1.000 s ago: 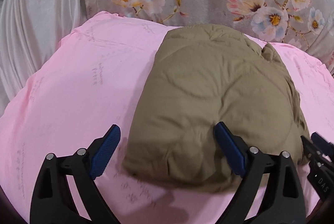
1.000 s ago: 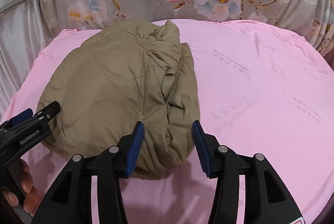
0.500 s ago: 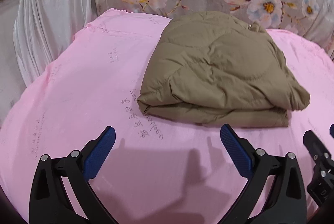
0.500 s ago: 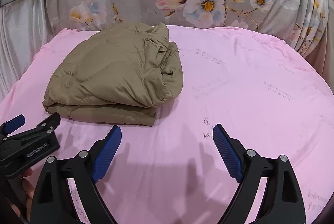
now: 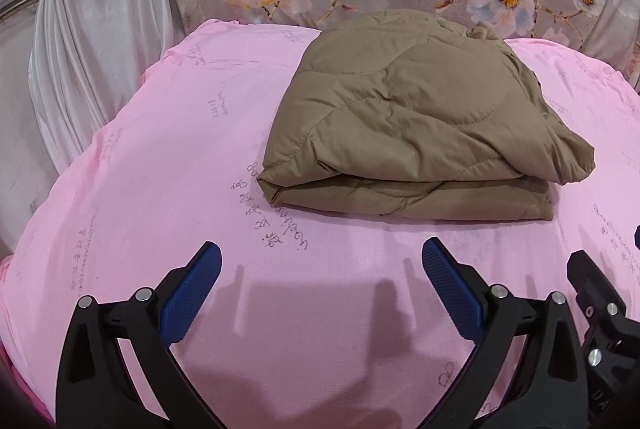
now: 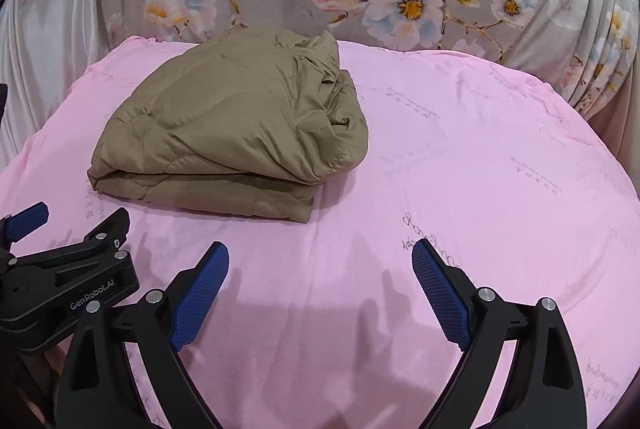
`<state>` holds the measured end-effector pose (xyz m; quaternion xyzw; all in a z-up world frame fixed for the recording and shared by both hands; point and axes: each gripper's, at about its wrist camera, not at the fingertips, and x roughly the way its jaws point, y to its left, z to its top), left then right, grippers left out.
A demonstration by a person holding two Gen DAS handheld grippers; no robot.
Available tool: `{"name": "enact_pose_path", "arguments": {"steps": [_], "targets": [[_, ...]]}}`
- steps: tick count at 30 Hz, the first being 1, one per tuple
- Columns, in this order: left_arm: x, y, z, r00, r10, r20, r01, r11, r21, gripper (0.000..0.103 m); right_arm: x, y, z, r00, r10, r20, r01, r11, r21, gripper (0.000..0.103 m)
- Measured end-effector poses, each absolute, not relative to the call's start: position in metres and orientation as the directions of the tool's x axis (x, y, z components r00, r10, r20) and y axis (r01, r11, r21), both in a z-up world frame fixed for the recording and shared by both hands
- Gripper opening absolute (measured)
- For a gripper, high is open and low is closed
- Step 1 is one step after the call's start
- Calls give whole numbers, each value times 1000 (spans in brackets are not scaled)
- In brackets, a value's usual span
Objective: Fold large clothes
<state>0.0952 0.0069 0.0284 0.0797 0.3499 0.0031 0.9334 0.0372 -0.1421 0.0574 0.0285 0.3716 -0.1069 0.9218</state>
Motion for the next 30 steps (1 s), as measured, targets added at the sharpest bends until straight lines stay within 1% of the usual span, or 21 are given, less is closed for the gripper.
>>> {"name": "enact_pose_path", "arguments": {"steps": [5, 30], "targets": [[94, 2, 28, 761, 64, -646, 65, 982, 175, 98, 37, -146, 56, 698, -168, -697, 223, 975, -11, 91], [93, 0, 29, 767, 64, -638, 66, 982, 178, 98, 36, -146, 57, 700, -166, -695, 220, 975, -11, 91]]}}
